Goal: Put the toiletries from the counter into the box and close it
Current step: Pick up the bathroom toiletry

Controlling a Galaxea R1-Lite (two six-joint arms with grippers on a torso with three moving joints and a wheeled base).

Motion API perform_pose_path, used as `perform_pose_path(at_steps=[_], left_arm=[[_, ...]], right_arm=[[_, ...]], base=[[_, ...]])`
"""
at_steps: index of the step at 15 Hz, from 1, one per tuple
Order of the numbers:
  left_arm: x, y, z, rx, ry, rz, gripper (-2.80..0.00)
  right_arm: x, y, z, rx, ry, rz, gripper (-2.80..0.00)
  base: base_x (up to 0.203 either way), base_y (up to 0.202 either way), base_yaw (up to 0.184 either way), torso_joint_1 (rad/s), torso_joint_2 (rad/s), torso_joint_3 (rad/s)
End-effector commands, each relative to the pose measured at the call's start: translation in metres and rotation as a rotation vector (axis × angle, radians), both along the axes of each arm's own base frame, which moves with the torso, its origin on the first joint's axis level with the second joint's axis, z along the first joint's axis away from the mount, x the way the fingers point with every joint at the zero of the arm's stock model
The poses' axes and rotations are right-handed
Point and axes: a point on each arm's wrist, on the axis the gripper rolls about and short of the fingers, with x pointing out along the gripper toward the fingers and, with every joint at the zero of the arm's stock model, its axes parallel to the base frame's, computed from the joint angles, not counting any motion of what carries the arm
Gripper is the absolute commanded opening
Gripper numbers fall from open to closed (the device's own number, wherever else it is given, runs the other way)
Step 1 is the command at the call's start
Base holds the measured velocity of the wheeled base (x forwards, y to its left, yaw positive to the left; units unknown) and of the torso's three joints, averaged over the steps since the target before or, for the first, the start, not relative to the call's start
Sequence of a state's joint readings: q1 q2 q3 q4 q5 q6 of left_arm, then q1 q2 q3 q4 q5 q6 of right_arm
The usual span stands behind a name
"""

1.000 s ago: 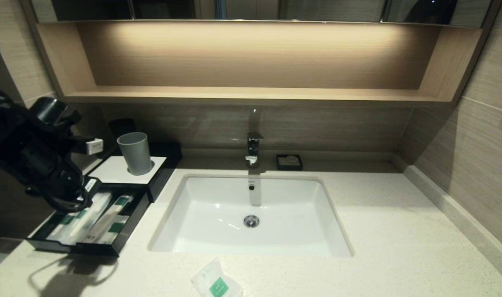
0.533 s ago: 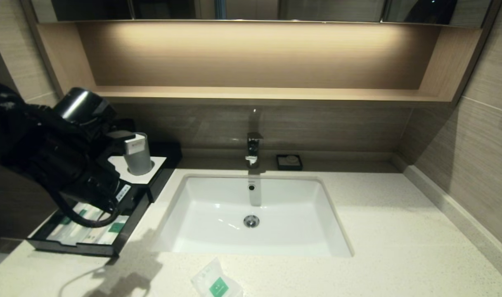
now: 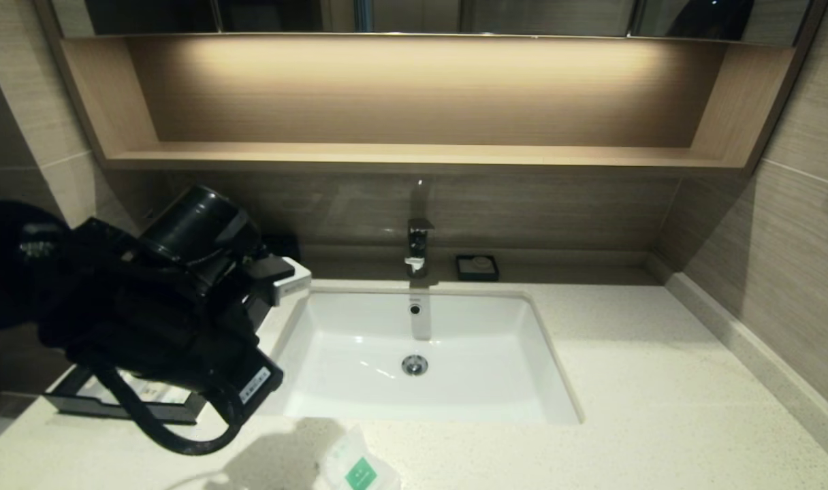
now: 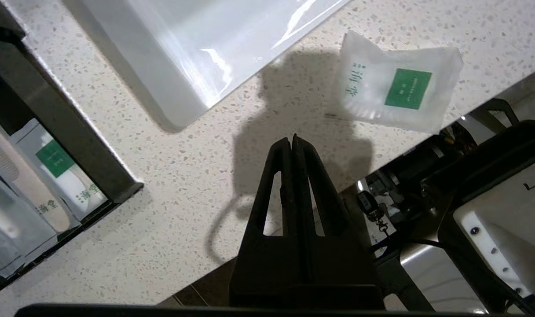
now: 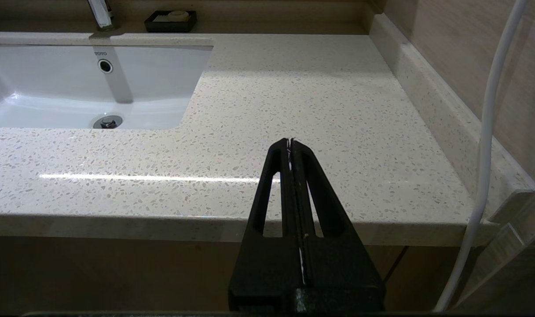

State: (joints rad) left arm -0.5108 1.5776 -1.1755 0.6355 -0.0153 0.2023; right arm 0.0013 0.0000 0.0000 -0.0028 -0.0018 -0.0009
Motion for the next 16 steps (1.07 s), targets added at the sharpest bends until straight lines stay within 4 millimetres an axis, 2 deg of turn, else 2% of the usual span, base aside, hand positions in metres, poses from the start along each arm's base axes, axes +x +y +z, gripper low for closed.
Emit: perform_pose_path(at_steps=[1, 4, 7, 12, 16], left_arm=[[-0.013, -0.009, -0.004, 0.011, 0.018, -0.060, -2.80], [-0.027, -0.024, -0.011, 0.023, 0.040, -0.144, -2.80], [-0.033, -0.039, -0.024, 0.054, 0.081, -0.206, -2.80], [-0.015, -0.059, -0.044, 0.066, 0.104, -0.206, -2.80], [-0.011, -0.076, -0.058, 0.044, 0.130, -0.157, -2.80]], right_arm=[[0.000, 0.000, 0.000, -0.001, 0.001, 0.001, -2.80], [0.000, 0.000, 0.000, -0.001, 0.001, 0.001, -2.80], [0.000, 0.000, 0.000, -0.001, 0.000, 0.001, -2.80], [0.000, 0.000, 0.000, -0.001, 0.001, 0.001, -2.80], [0.000, 0.000, 0.000, -0.001, 0.000, 0.001, -2.80]], base=[[0.000, 0.000, 0.000, 0.000, 0.00, 0.000], [0.000, 0.000, 0.000, 0.000, 0.00, 0.000], [0.000, 0.000, 0.000, 0.000, 0.00, 0.000], [0.000, 0.000, 0.000, 0.000, 0.00, 0.000], [0.000, 0.000, 0.000, 0.000, 0.00, 0.000]])
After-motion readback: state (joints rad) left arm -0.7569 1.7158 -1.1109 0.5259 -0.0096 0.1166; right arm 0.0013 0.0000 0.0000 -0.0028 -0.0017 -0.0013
